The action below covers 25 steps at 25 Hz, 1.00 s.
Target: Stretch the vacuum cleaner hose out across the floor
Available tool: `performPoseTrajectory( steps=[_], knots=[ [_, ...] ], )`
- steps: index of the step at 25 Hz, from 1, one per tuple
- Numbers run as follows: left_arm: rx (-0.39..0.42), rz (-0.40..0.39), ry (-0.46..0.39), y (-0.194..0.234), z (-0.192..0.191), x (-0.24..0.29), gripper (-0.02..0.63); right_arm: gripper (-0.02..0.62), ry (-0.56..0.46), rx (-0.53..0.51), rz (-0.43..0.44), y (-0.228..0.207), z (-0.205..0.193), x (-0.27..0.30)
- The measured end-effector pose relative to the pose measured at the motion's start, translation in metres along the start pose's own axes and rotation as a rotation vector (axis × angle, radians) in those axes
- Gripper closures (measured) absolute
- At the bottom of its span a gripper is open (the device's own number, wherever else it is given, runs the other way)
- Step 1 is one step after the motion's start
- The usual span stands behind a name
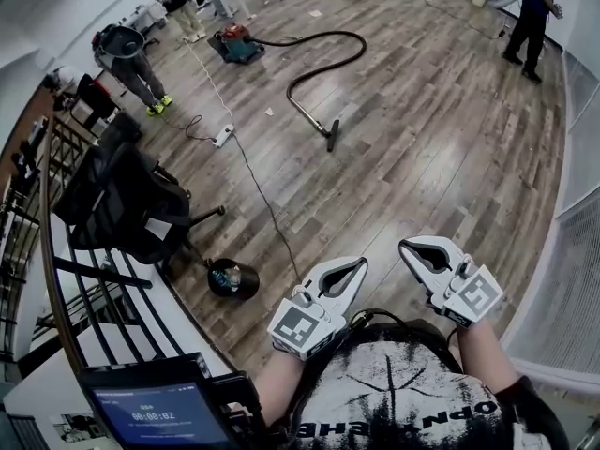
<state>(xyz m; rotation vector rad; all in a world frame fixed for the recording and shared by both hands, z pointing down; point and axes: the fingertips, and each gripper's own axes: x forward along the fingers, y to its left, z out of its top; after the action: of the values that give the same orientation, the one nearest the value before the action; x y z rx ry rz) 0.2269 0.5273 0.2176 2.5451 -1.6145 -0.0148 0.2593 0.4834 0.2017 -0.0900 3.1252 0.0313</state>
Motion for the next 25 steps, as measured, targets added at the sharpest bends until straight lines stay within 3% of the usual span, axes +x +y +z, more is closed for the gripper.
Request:
performPoseTrajectory(
  steps=[7, 13, 16, 25],
  knots=[
    [-0.025, 0.023, 0.000, 0.057, 0.001, -0.011, 0.604, 0.591, 0.092, 0.028, -0.007, -0.002, -0.002, 0.049],
    [-0.046, 0.018, 0.005, 0.089, 0.004, 0.013, 0.604, 0.591, 0.120, 0.022, 0.025, -0.013, -0.014, 0.074],
    [-0.076, 0.042, 0.010, 0.106, 0.003, 0.024, 0.604, 0.591, 0.124, 0.002, 0.051, -0.029, -0.026, 0.084],
    [-0.089, 0.153, 0.017, 0.169, 0.003, 0.049, 0.603, 0.591, 0.191, 0.097, 0.112, -0.090, -0.044, 0.146]
  ],
)
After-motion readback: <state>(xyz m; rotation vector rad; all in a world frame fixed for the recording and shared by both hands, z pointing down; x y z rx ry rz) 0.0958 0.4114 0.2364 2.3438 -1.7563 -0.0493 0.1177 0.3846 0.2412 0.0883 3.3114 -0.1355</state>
